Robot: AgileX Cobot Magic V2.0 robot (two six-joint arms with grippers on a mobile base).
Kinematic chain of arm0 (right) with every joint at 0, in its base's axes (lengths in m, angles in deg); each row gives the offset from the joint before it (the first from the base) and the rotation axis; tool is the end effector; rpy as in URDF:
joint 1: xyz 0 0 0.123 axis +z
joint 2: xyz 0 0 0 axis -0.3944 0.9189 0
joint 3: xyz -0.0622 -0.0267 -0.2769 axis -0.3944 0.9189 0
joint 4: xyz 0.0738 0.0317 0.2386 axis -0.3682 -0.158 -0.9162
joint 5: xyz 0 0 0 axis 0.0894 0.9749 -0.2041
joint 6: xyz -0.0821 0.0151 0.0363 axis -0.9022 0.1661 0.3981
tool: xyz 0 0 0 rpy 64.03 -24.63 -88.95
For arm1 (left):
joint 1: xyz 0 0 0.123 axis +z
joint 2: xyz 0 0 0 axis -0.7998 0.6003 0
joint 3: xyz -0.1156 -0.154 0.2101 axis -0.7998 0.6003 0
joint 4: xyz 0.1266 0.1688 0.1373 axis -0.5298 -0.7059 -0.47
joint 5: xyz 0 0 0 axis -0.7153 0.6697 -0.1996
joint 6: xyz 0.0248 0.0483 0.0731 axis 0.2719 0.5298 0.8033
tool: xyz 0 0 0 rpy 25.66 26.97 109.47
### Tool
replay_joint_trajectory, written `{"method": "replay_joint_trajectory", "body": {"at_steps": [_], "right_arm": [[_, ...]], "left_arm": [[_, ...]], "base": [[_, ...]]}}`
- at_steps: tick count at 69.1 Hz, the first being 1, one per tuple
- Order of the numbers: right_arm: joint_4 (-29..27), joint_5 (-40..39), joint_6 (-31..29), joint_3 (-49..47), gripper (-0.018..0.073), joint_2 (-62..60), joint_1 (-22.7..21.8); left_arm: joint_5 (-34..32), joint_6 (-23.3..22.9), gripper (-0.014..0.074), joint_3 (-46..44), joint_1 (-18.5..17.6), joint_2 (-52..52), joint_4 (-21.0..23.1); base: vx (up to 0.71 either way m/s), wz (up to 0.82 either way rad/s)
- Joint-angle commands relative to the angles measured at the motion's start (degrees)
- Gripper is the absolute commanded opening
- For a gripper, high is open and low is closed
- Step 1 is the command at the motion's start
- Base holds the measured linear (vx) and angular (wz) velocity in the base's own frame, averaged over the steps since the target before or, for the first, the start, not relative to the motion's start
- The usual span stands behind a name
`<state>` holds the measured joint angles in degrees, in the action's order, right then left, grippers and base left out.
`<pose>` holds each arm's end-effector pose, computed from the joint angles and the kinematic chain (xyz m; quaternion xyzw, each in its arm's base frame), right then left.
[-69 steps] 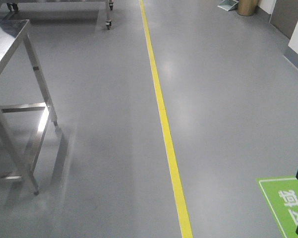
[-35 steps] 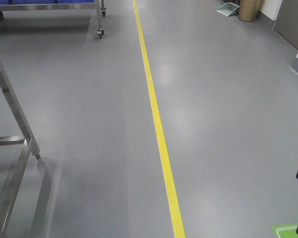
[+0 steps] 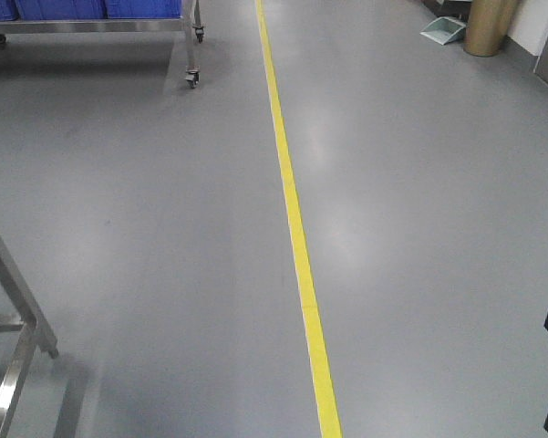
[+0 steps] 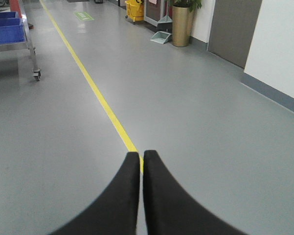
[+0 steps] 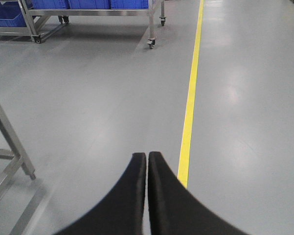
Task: Move and align brake pads A on conveyor
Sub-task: 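Drive the base along the yellow floor line toward the steel table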
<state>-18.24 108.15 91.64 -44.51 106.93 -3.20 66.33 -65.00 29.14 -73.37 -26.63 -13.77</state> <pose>0.0872 0.0241 0.2809 -0.0870 0.7994 0.0940 0.5870 0.0366 -0.0126 0.3297 0.1060 0.7830 -0.1284 0.5994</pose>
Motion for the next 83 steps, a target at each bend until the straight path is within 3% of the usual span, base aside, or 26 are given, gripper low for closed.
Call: {"method": "replay_joint_trajectory", "body": {"at_steps": [1,83], "right_arm": [[0.8,-4.3,-0.3,-1.5,-0.0008,0.3,0.0],[0.8,-4.4,-0.3,-1.5,-0.0008,0.3,0.0]], "left_arm": [[-4.3,0.0,-0.0006,-1.3,-0.4,0.9,0.2],[-4.3,0.0,-0.0006,-1.3,-0.4,0.9,0.2]], "base": [[0.56,0.05],[0.45,0.05]]}}
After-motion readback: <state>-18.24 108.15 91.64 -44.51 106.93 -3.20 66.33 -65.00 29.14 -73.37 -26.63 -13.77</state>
